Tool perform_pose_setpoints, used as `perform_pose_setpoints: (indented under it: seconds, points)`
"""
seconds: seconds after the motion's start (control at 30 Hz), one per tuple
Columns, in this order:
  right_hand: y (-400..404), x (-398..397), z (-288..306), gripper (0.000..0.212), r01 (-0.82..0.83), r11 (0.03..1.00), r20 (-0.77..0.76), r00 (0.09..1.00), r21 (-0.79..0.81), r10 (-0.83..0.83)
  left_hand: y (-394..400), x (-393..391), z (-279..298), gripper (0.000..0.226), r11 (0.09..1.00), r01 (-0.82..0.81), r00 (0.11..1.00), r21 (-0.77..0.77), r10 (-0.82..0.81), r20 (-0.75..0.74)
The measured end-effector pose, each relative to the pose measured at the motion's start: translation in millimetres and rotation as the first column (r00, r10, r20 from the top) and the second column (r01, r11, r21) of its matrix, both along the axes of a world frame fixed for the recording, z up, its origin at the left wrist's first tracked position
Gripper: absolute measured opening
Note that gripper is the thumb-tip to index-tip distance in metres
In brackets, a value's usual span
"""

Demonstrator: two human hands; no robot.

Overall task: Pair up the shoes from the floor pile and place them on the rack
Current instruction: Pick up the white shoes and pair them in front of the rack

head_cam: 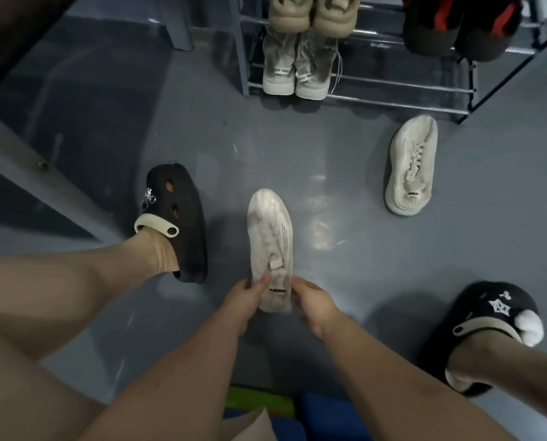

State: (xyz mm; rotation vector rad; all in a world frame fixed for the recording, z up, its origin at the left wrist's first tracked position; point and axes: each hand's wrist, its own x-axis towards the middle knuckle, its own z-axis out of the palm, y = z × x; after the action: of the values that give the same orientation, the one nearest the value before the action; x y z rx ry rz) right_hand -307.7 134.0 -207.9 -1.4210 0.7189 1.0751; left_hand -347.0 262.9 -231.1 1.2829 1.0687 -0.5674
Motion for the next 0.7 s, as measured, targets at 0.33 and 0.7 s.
perform_pose_setpoints:
  seconds: [0.33, 0.7]
  points:
    - [-8.9, 27.0, 19.9, 0.035, 0.076, 0.996, 0.164, 0.983, 0.054, -0.084, -19.6, 25.6, 27.4, 0.042, 0.952, -0.263, 0.949, -0.154, 0.284, 0.137]
    - [-34.2, 36.7, 49.6, 0.056, 0.259, 0.949, 0.114, 0.953, 0.178, -0.281, -42.6, 50.1, 60.7, 0.046, 0.970, -0.153, 0.941, -0.191, 0.202, 0.272]
